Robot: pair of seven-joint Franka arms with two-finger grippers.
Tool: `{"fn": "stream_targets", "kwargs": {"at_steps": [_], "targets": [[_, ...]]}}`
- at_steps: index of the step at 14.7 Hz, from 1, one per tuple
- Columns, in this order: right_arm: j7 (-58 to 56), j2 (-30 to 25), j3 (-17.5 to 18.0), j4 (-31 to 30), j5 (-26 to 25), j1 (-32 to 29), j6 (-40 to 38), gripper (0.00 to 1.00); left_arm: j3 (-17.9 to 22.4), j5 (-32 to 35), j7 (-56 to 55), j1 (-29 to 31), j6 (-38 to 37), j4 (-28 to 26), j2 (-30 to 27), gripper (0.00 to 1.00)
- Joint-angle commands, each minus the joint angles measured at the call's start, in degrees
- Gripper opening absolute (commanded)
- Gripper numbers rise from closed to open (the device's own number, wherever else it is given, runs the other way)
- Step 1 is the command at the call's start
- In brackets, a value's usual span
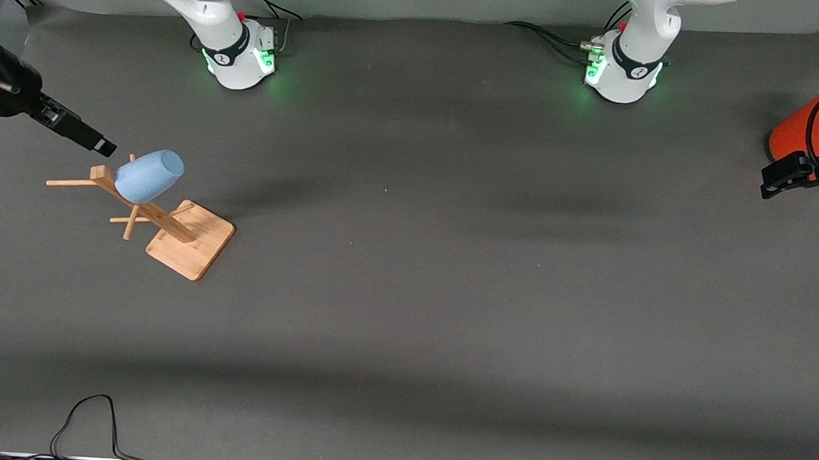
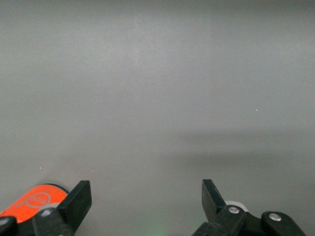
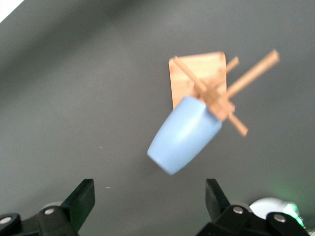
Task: Rotate and upright cup with both arms
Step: 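Reach the right gripper to the light blue cup on the peg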
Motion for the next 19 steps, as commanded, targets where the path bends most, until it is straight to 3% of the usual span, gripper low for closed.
{"fn": "stream_targets", "kwargs": {"at_steps": [1,4,13,19], "targets": [[15.7,0.5,0.6,0.0,3.1,-1.0,-1.5,1.00,0.2,0.3,0.8,-0.3,-1.3,1.3,0.5,1.00],[22.4,0.2,-0.6,-3.7,8.4,-3.0,-0.4,1.00,0.2,0.2,0.8,-0.3,-1.2,1.3,0.5,1.00],[22.5,0.7,-2.3,-16.8,8.2,-3.9,10.2,1.00,0.2,0.1,0.8,-0.4,-1.2,1.3,0.7,1.00],[22.4,2.2,-2.1,-21.2,8.2,-3.7,17.8,1.00,0.2,0.1,0.8,-0.4,-1.1,1.3,0.8,1.00]]}}
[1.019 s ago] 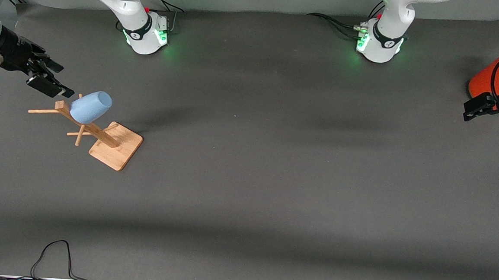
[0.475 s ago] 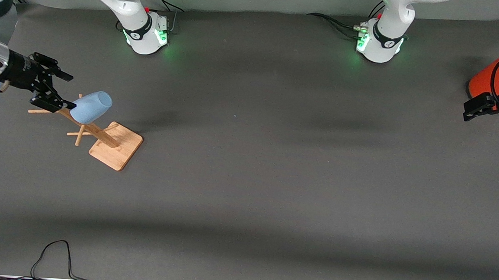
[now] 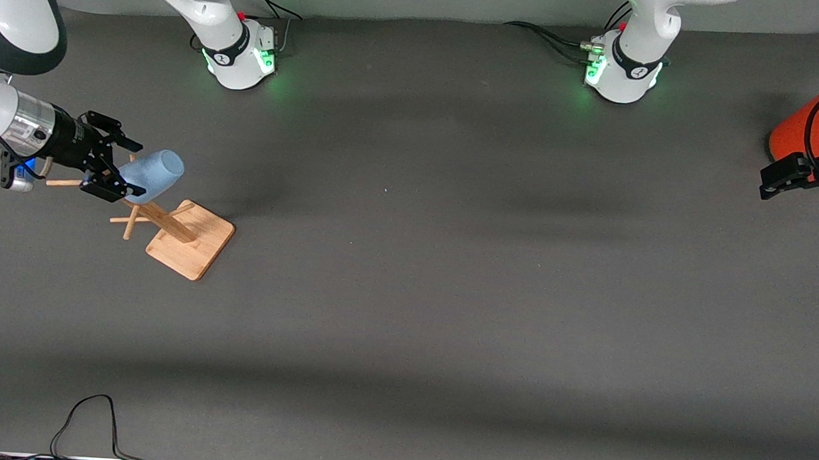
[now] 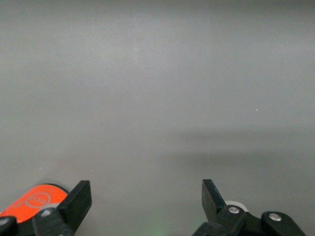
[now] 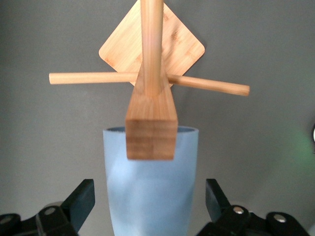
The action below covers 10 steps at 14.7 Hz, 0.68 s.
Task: Rotate and upright cup with both arms
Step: 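Close the right gripper around the cup body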
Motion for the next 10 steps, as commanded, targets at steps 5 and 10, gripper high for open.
{"fn": "stream_targets", "kwargs": {"at_steps": [5,10], "targets": [[0.9,2.0,0.3,-2.2,1.2,0.5,4.9,0.83,0.2,0.2,0.8,-0.4,-1.1,1.3,0.6,1.00],[0.9,1.9,0.4,-1.6,1.4,0.5,4.2,0.70,0.2,0.2,0.8,-0.4,-1.1,1.3,0.6,1.00]]}}
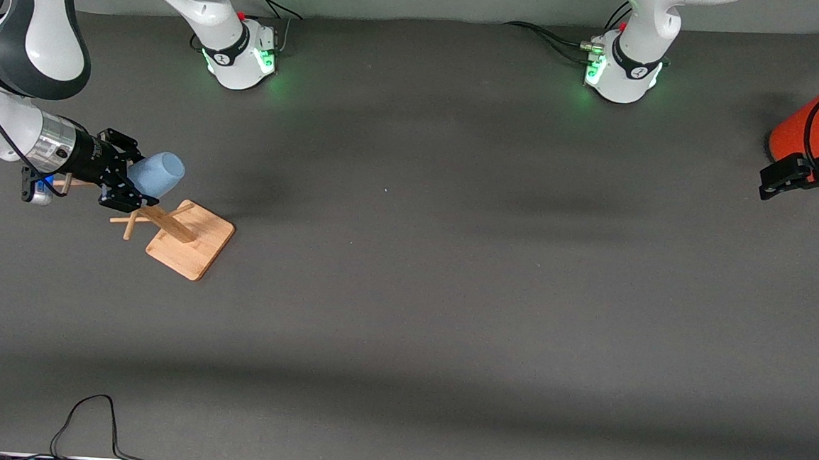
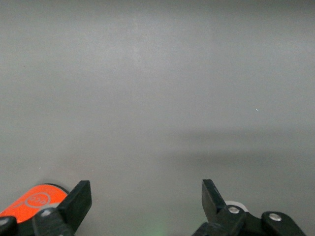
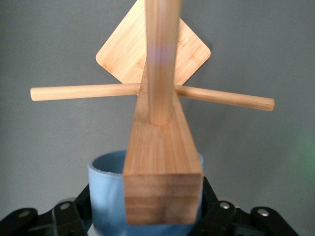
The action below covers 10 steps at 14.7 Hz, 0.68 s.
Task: Rotate and upright cup with both arms
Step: 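Close the right gripper around the cup body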
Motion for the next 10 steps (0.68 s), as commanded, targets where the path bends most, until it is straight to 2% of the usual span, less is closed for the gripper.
{"fn": "stream_targets", "kwargs": {"at_steps": [1,7,10], "targets": [[1.2,-0.3,0.0,0.5,1.3,0.3,0.0,0.70,0.2,0.2,0.8,-0.4,-1.1,1.3,0.5,1.00],[4.0,-0.6,0.4,4.7,4.3,0.4,-5.9,0.70,0.2,0.2,0.8,-0.4,-1.1,1.3,0.5,1.00],[9.3,-0.9,3.6,6.0,5.7,0.5,-6.0,0.70,0.2,0.2,0.8,-0.4,-1.1,1.4,0.7,1.00]]}}
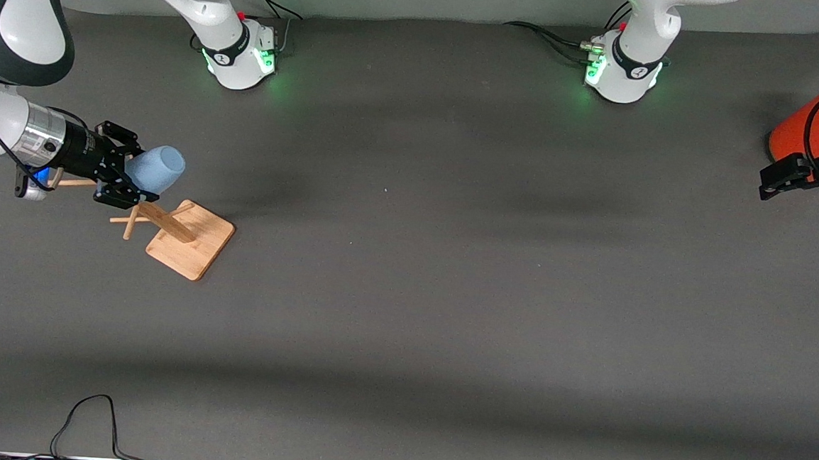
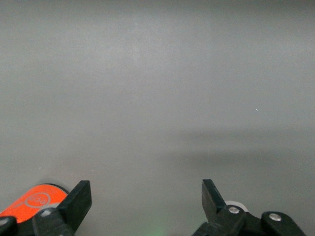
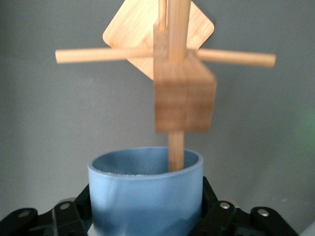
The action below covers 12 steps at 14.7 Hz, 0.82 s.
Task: Rotate and upright cup with both arms
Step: 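Close the right gripper around the cup body, then pull the cup off the peg with the right gripper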
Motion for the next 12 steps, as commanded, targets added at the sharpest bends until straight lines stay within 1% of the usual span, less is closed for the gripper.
{"fn": "stream_targets", "kwargs": {"at_steps": [1,2,4,7,10,11,12], "targets": [[5.8,-0.9,2.7,1.8,3.3,0.4,-1.3,0.70,0.2,0.2,0.8,-0.4,-1.1,1.3,0.7,1.00],[6.9,-1.0,3.8,2.5,3.8,0.4,-1.5,0.70,0.2,0.2,0.8,-0.4,-1.1,1.3,0.7,1.00],[10.9,-0.9,7.7,4.5,3.9,0.4,-1.5,0.70,0.2,0.2,0.8,-0.3,-1.0,1.3,0.7,1.00],[20.2,0.5,15.2,9.7,3.9,0.4,-0.7,0.70,0.2,0.2,0.8,-0.3,-1.0,1.3,0.8,1.00],[28.8,4.1,22.6,15.3,2.7,0.4,1.4,0.70,0.2,0.2,0.8,-0.4,-0.9,1.3,0.8,1.00],[31.5,5.3,25.1,16.7,1.7,0.5,2.8,0.70,0.2,0.2,0.8,-0.4,-0.9,1.3,0.8,1.00],[34.2,6.6,27.9,18.1,-0.5,0.5,4.0,0.70,0.2,0.2,0.8,-0.4,-0.9,1.3,0.8,1.00]]}}
